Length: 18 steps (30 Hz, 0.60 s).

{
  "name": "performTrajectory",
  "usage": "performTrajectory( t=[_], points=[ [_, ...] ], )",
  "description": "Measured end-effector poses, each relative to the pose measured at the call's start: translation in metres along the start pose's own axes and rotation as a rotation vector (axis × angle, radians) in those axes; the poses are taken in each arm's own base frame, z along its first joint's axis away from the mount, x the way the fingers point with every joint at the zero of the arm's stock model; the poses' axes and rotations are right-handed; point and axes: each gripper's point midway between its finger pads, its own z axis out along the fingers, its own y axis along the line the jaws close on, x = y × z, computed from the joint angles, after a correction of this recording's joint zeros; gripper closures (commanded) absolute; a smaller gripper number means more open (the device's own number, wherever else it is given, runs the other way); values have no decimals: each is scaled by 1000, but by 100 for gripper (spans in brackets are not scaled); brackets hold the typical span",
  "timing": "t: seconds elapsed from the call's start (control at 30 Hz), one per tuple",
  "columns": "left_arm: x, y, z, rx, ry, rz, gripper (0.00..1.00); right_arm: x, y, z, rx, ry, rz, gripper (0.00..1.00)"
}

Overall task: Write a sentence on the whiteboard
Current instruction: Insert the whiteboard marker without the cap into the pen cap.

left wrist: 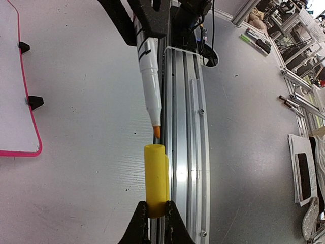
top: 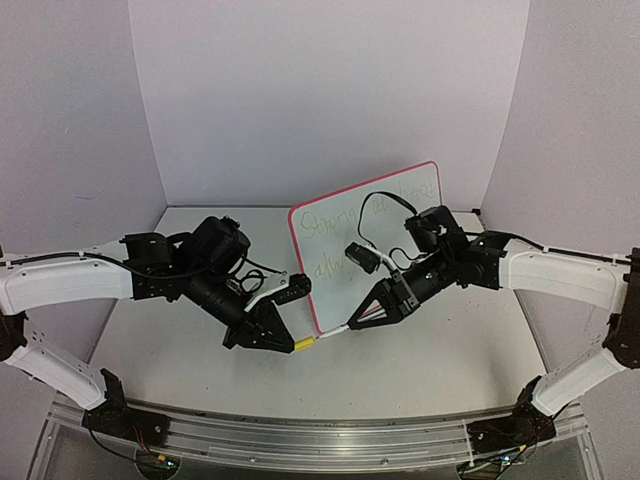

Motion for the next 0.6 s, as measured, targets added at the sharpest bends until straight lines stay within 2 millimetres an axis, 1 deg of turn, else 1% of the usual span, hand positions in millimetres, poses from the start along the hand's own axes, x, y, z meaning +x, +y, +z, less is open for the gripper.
performTrajectory(
  t=[0.6],
  points=[
    [0, -1, 1, 4, 1, 1, 100, 0, -2, 4, -2, 9, 3, 100]
  ],
)
